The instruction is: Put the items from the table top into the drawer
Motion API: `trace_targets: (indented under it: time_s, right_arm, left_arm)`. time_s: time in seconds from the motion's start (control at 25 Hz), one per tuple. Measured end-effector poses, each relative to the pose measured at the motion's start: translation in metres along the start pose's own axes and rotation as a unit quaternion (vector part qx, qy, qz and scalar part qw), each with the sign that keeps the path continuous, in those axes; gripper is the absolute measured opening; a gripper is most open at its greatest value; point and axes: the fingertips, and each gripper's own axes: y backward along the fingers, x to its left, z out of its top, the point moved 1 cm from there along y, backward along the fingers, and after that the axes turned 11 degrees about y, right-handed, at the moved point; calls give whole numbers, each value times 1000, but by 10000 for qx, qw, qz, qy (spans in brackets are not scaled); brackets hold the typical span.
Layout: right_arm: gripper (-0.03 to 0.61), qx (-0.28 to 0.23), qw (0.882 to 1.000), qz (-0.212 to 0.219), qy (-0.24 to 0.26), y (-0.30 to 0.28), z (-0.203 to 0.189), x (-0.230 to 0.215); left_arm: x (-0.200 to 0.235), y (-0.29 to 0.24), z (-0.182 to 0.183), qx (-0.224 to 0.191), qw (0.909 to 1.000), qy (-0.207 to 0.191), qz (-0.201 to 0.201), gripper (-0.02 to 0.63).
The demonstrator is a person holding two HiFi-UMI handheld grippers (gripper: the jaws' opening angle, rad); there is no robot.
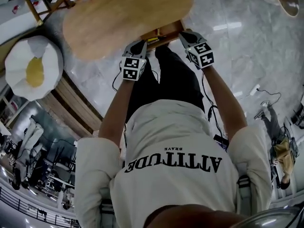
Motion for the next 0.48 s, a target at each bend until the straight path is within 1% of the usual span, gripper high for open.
trace_targets:
  time_s: [0.08,0.16,0.28,0.48]
  right_arm:
    - [20,-146,9997,70,-189,10,14,5]
    - [20,-258,9995,99,-173,18,29,9]
    - [20,-396,9991,106,81,31,50,19]
    - [20,-496,9968,97,618,43,77,48]
  left_arm:
    - [2,18,8,-160,9998,80,58,32]
    - [6,33,16,-331,9993,141,141,25]
    - [11,58,23,-575,9977,263,247,21]
    - [26,113,30,-978,9937,318,440,21]
